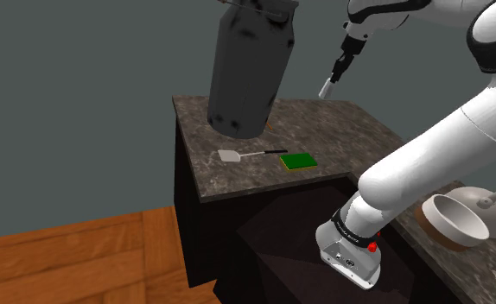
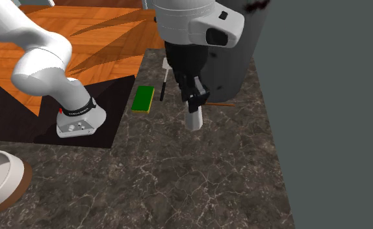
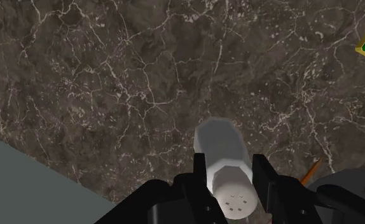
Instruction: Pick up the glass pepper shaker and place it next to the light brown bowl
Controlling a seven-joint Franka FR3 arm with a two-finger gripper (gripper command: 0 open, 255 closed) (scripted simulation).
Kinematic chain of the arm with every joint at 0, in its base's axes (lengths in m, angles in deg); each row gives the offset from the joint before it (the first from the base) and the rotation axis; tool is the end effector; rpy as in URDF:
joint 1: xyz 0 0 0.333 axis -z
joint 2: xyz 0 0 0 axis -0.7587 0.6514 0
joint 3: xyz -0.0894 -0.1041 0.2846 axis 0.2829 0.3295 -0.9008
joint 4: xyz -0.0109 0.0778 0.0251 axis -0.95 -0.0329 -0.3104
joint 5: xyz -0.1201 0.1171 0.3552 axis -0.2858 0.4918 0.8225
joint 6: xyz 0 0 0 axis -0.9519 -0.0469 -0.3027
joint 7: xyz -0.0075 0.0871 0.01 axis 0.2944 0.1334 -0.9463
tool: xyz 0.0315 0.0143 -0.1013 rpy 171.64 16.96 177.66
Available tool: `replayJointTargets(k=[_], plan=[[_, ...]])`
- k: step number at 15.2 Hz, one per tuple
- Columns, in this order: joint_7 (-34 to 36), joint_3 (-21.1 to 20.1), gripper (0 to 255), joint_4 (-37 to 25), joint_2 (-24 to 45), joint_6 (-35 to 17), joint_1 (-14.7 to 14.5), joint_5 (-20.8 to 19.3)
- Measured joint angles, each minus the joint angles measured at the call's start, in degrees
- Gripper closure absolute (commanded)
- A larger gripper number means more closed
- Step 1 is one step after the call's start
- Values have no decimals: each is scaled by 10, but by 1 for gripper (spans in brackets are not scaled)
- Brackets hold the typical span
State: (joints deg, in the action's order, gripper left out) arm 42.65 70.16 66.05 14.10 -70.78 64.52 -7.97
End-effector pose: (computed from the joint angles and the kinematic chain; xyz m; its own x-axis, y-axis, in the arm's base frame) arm 0.3783 -0.3438 0.5429 0.9959 0.0865 0.0255 0.0845 -0.9939 0.0713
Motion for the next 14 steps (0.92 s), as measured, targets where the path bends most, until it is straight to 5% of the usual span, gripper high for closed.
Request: replayJointTargets(k=[14], plan=[[-58,22,255,195,-270,56,94,-111]])
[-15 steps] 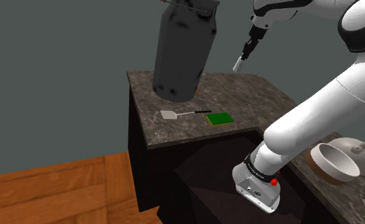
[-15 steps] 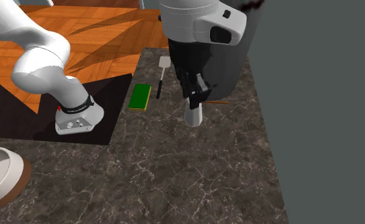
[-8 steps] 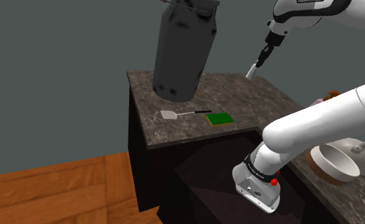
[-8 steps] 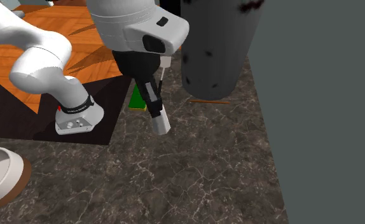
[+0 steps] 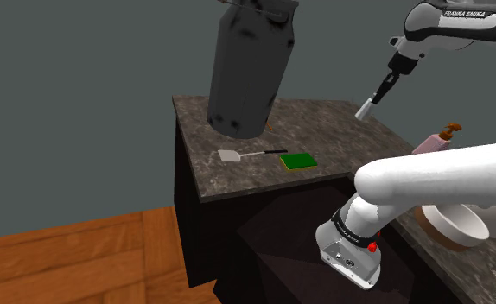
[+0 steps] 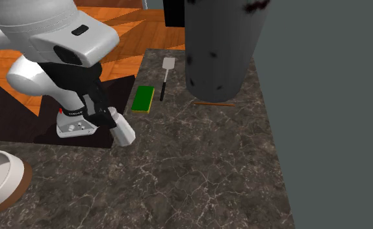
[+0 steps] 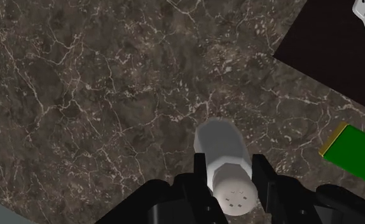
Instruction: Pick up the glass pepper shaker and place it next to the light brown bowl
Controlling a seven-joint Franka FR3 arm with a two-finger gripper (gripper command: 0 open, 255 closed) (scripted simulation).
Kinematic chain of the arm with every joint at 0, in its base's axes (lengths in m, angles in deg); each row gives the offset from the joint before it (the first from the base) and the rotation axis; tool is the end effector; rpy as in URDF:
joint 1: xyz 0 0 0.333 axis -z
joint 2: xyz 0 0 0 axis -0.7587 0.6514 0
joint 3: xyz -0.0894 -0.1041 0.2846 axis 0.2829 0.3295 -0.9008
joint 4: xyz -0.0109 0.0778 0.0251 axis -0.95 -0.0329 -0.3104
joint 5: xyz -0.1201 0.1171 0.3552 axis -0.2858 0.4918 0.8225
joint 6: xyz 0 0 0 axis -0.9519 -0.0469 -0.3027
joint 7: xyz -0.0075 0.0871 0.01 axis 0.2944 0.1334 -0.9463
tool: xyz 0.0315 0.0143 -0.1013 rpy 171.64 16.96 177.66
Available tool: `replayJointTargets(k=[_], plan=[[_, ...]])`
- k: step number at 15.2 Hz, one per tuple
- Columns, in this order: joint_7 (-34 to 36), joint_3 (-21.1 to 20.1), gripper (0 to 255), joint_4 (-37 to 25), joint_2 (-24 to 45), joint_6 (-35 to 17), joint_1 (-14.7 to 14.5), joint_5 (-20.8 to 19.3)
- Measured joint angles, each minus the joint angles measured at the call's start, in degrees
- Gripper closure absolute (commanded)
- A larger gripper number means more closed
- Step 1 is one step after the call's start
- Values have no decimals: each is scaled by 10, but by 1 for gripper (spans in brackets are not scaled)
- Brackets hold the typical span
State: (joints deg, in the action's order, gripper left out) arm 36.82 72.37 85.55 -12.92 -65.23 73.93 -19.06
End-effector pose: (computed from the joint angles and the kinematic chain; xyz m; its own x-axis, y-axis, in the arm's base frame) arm 0.1921 -0.3299 0.5475 0.9959 0.0866 0.0258 0.0846 -0.9939 0.0711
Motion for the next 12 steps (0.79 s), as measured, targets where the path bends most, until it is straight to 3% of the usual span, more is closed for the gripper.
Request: replayJointTargets(k=[4,12], plan=[[-30,13,255,44,-74,24,38,-31],[-116,55,255,69,-180,89,108,-91]])
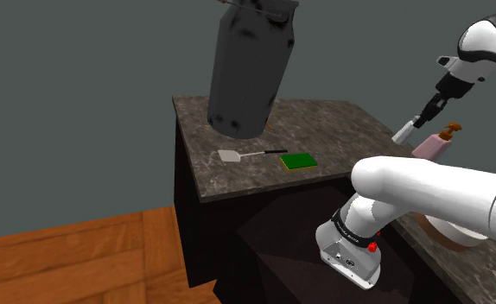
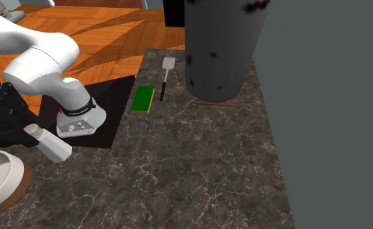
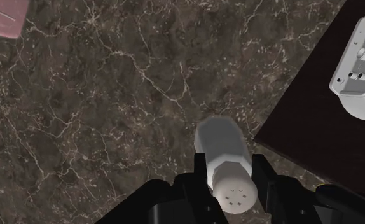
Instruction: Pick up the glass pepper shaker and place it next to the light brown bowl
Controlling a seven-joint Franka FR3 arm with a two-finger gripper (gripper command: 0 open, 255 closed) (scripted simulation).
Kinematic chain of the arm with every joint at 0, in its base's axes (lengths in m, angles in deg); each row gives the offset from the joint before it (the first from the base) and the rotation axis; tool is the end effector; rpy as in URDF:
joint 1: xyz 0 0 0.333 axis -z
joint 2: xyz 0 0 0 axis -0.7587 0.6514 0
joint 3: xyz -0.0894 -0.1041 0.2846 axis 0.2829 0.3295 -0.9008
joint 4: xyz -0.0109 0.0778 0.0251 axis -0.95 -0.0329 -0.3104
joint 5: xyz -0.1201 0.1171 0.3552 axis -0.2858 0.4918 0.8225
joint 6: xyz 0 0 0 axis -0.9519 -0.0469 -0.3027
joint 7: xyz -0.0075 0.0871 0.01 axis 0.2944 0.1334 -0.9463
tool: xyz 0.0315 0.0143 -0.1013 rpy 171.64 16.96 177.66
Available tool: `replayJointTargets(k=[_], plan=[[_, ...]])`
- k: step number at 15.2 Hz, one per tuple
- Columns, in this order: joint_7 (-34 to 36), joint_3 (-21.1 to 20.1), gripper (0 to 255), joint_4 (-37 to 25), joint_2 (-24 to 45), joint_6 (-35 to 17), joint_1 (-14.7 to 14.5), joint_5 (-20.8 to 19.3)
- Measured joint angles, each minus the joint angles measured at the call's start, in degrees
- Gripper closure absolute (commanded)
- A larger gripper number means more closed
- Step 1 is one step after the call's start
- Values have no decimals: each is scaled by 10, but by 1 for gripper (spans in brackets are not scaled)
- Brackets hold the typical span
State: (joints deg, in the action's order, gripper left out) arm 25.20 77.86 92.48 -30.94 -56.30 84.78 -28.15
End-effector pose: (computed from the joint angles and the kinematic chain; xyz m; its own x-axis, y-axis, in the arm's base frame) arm 0.0343 -0.3188 0.5443 0.9959 0.0862 0.0265 0.0841 -0.9939 0.0717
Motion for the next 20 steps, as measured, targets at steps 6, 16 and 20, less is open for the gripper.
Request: replayJointTargets(k=[6,16,20], plan=[[-77,37,255,-4,-66,52,53,-48],[-215,116,255,-61,-118,116,111,-132],[-274,151,255,-101,-128,136,124,-167]])
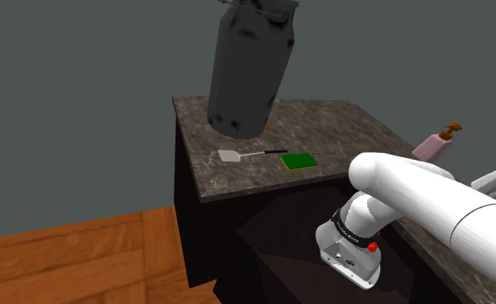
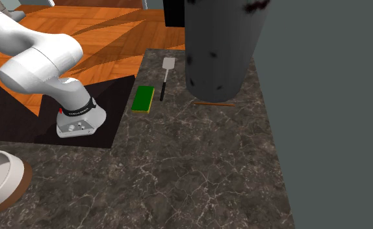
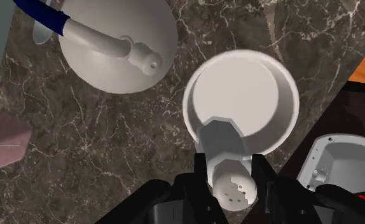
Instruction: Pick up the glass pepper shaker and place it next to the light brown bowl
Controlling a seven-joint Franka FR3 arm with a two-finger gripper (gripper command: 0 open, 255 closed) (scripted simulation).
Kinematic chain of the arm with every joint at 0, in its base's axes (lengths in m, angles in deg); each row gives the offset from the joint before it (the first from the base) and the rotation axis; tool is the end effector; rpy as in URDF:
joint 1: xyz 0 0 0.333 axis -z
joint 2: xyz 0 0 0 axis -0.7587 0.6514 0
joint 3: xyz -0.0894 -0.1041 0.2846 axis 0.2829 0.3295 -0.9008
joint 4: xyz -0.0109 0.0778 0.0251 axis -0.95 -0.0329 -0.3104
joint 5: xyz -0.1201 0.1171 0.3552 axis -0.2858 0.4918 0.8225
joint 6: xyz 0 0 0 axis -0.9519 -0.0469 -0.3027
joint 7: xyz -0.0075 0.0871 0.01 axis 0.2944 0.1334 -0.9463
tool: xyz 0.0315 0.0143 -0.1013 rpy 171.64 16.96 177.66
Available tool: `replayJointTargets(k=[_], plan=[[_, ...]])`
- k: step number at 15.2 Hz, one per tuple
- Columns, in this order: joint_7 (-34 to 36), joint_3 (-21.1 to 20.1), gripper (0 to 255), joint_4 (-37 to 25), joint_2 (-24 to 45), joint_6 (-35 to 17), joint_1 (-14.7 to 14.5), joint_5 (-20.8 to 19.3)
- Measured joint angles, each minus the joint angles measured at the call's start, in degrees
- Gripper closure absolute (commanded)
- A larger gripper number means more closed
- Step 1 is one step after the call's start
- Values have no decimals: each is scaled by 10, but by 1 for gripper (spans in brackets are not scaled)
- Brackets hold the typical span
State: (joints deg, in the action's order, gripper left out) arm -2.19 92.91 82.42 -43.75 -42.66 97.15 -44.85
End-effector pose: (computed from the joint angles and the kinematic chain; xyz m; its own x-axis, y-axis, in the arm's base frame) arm -0.2277 -0.2926 0.5473 0.9960 0.0859 0.0261 0.0838 -0.9939 0.0719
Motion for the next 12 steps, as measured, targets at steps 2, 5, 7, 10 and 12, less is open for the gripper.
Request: replayJointTargets(k=[2,5,7,10,12], plan=[[-30,18,255,-24,-1,9,3,-17],[-70,49,255,-58,-1,14,1,-44],[-100,67,255,-87,1,19,-3,-60],[-143,91,255,-135,6,29,-11,-80],[-174,111,255,-171,10,34,-20,-95]])
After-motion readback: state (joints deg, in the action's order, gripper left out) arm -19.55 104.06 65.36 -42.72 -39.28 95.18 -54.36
